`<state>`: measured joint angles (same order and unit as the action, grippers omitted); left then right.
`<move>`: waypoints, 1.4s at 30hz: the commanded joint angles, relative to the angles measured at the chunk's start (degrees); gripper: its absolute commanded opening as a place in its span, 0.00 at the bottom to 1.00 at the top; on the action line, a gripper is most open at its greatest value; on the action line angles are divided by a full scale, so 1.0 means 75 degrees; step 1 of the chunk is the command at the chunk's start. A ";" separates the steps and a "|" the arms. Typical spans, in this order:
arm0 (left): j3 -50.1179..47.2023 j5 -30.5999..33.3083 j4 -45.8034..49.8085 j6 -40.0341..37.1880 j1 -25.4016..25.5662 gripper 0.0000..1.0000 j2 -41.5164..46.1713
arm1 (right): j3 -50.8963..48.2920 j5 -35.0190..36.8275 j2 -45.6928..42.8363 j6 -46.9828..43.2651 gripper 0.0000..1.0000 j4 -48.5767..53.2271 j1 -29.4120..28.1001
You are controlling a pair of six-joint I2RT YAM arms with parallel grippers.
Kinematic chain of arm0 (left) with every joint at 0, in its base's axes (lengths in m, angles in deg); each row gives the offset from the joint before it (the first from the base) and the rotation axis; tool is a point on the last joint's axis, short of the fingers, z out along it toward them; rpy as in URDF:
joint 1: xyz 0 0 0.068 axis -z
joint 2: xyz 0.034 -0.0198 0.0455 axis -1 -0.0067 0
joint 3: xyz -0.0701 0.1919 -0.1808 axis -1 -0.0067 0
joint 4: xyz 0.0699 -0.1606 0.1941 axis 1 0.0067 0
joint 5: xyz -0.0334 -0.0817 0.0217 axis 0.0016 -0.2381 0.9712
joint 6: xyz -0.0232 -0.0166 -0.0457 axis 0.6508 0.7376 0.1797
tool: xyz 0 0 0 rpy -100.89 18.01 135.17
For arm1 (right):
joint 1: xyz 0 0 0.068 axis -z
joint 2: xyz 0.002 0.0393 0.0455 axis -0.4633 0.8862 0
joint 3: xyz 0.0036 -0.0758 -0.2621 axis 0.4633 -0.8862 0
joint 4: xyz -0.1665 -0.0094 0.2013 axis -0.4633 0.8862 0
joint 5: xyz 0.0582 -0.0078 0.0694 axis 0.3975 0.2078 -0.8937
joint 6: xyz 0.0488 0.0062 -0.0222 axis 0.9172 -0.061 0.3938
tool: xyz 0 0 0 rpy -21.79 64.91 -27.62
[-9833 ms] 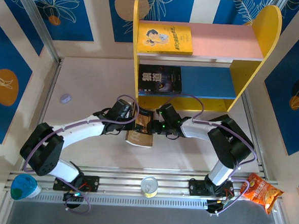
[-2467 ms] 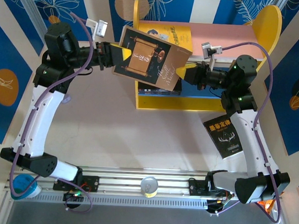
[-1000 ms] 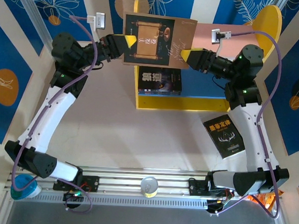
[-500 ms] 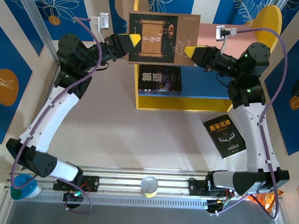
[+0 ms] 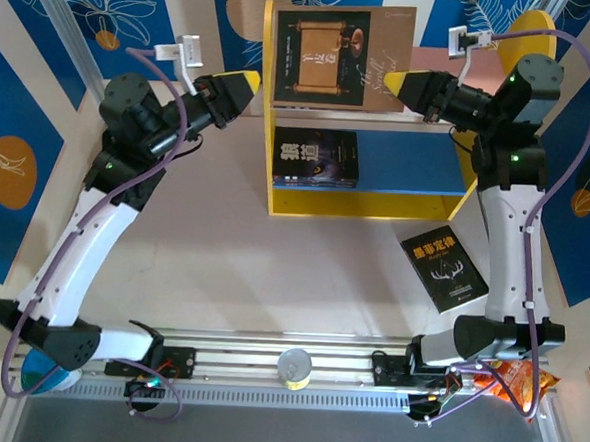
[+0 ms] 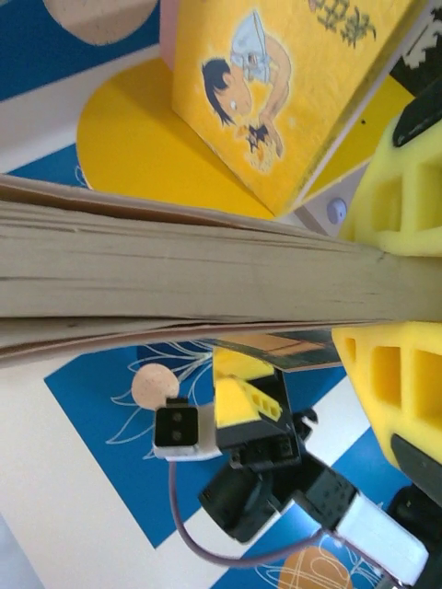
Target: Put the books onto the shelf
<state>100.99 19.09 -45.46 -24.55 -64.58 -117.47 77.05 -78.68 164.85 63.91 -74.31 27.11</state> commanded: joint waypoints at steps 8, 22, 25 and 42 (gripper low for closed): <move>-0.0053 0.1616 0.1448 -0.1146 0.0001 0.34 0.0462 | 0.1109 -0.0215 0.0795 -0.0248 0.00 0.0801 0.0206; -0.0153 0.1750 0.1654 -0.1409 -0.0001 0.34 0.0545 | 0.1309 -0.0093 0.1523 -0.0446 0.00 0.1089 -0.0045; -0.0173 0.1758 0.1671 -0.1422 0.0003 0.34 0.0550 | 0.1465 -0.0002 0.1666 -0.0585 0.00 0.1308 -0.0133; -0.0208 0.1782 0.1730 -0.1516 -0.0010 0.35 0.0677 | 0.1814 0.0459 0.2079 -0.1038 0.03 0.2075 -0.0499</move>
<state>99.90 32.05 -32.23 -34.65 -64.58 -113.62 87.98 -75.10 180.52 57.44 -58.71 24.46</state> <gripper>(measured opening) 0.349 0.143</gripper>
